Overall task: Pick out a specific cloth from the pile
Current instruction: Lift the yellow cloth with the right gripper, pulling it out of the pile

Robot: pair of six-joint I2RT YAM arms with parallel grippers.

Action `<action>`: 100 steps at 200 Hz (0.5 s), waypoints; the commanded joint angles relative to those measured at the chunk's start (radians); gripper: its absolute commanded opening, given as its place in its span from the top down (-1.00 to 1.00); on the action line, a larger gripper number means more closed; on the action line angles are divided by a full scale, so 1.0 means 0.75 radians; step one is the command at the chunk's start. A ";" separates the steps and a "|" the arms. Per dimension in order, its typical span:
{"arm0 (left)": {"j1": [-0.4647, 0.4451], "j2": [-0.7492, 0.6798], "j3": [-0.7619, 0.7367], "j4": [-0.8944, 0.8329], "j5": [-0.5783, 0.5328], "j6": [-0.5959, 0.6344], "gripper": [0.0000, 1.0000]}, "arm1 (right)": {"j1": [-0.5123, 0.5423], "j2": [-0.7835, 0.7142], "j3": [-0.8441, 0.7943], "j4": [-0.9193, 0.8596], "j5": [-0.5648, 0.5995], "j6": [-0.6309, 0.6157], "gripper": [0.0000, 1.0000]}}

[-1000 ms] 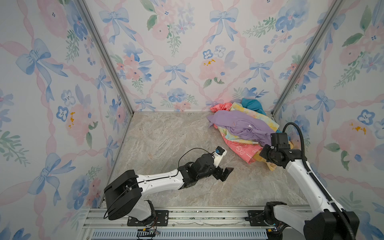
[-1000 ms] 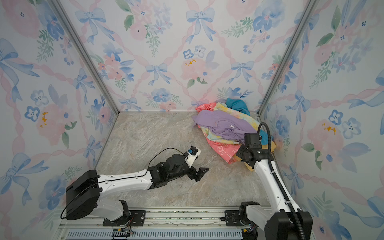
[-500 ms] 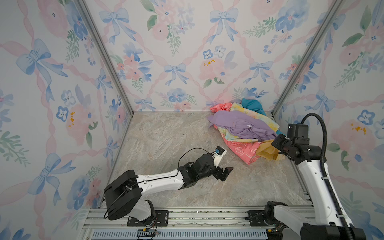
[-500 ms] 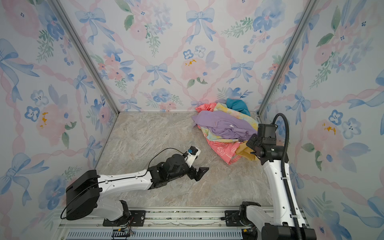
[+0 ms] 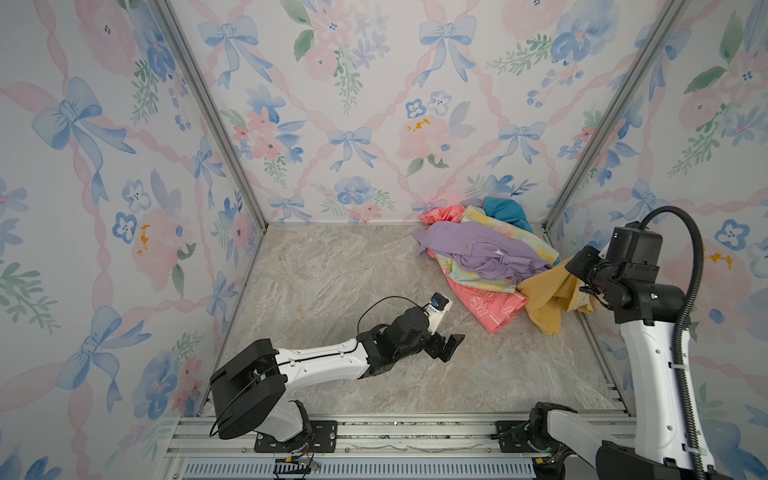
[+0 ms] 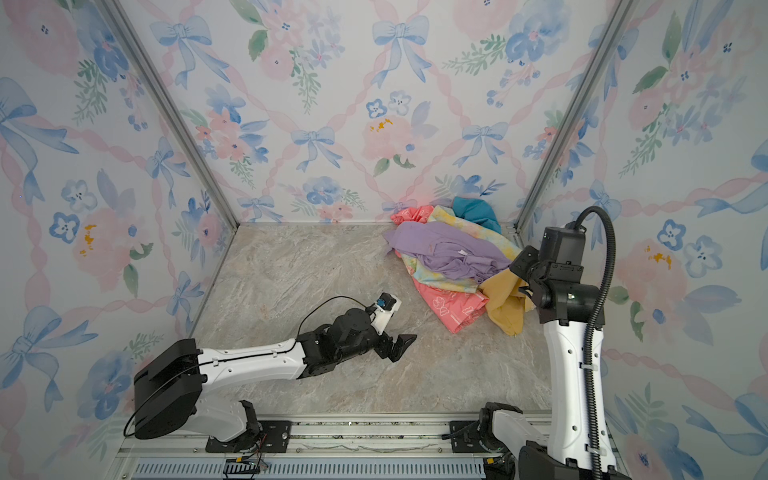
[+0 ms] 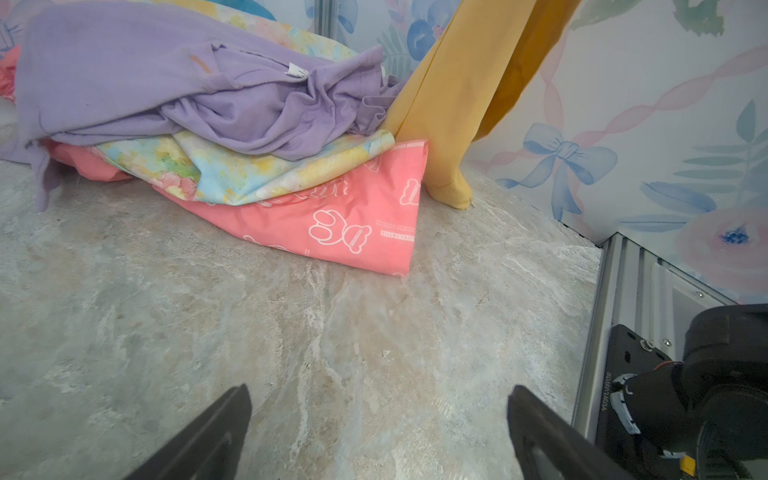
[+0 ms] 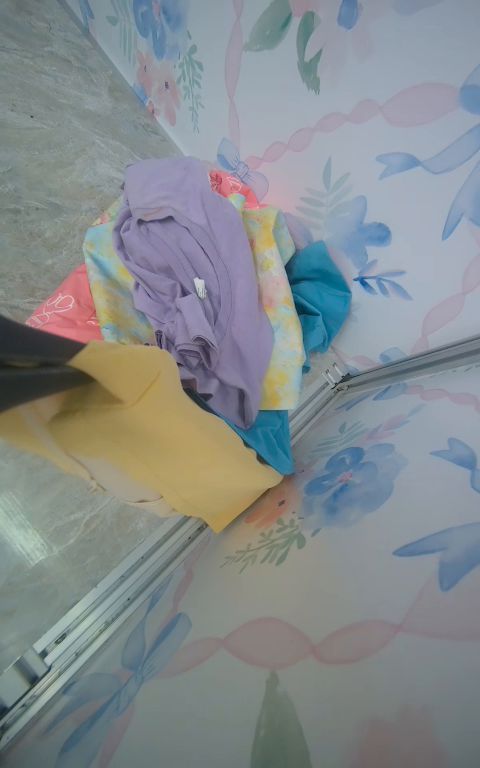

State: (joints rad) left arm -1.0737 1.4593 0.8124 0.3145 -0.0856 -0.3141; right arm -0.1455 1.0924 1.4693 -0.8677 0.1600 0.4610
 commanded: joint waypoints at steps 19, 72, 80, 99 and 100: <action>-0.009 0.028 0.035 -0.019 -0.033 0.034 -0.96 | -0.013 -0.008 0.131 -0.023 -0.053 -0.054 1.00; -0.013 0.044 0.039 -0.027 -0.059 0.049 -0.96 | -0.007 -0.007 0.253 0.018 -0.157 -0.063 1.00; -0.013 0.044 0.041 -0.033 -0.072 0.059 -0.96 | -0.001 -0.011 0.266 0.027 -0.167 -0.061 1.00; -0.008 0.035 0.044 -0.043 -0.107 0.080 -0.96 | 0.038 -0.021 0.290 0.052 -0.201 -0.071 1.00; -0.008 0.035 0.044 -0.044 -0.109 0.081 -0.96 | 0.040 -0.022 0.291 0.052 -0.201 -0.071 1.00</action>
State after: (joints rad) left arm -1.0779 1.4822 0.8181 0.3008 -0.1257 -0.2901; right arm -0.1452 1.0943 1.6382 -0.8791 0.0639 0.4286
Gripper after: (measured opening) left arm 0.979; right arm 0.046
